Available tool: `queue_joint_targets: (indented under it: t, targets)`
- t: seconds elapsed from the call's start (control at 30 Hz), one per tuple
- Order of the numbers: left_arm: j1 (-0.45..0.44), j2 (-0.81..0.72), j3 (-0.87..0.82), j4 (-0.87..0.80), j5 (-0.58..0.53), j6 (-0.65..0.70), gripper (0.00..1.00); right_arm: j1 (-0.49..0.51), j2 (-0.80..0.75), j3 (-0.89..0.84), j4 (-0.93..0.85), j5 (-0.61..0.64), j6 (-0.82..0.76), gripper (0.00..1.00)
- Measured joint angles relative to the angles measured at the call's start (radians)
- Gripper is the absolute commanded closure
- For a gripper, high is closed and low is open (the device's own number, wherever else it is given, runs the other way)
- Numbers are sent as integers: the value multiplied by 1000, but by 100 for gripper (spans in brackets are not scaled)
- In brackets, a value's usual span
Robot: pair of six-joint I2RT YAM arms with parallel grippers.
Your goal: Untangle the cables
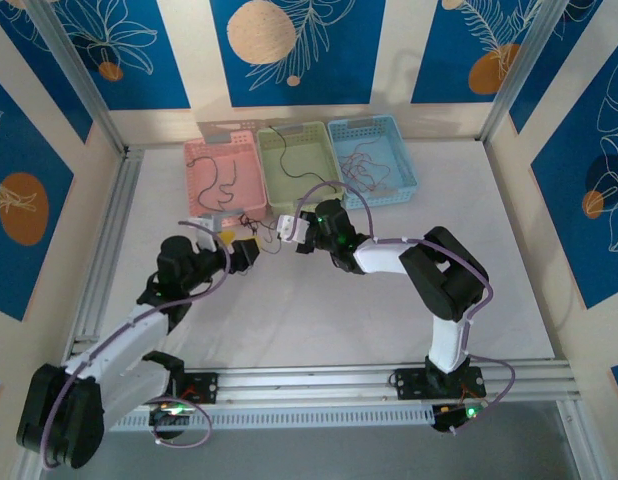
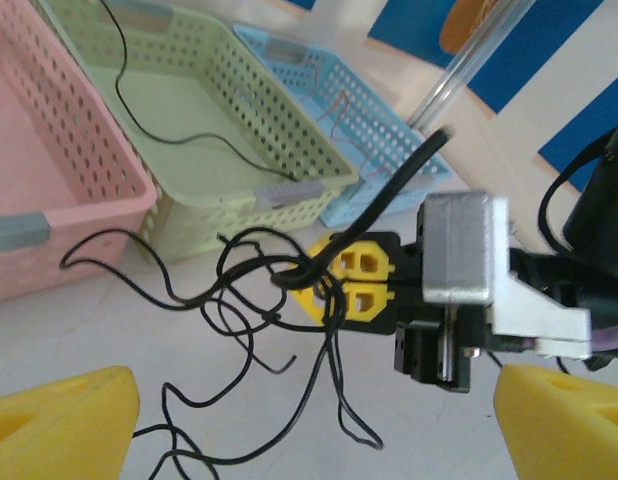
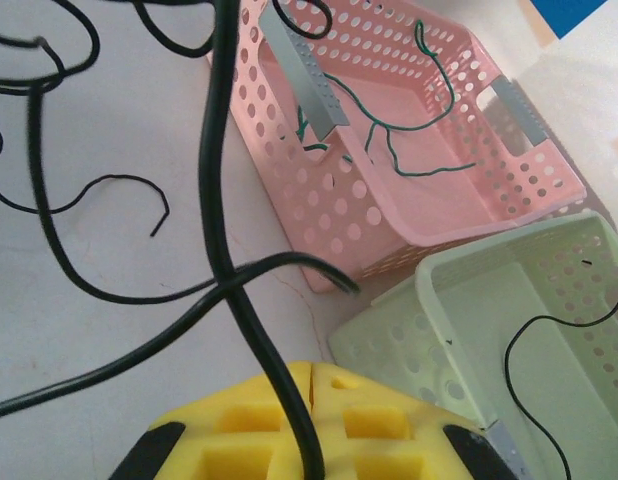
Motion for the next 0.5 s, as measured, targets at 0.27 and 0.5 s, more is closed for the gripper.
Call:
queue_joint_targets:
  t: [0.27, 0.5]
  targets:
    - [-49, 156, 51, 38, -2, 5, 19, -1, -28, 0, -5, -31, 13, 100]
    - [-62, 225, 76, 102, -11, 11, 71, -5, -29, 0, -13, -48, 20, 100]
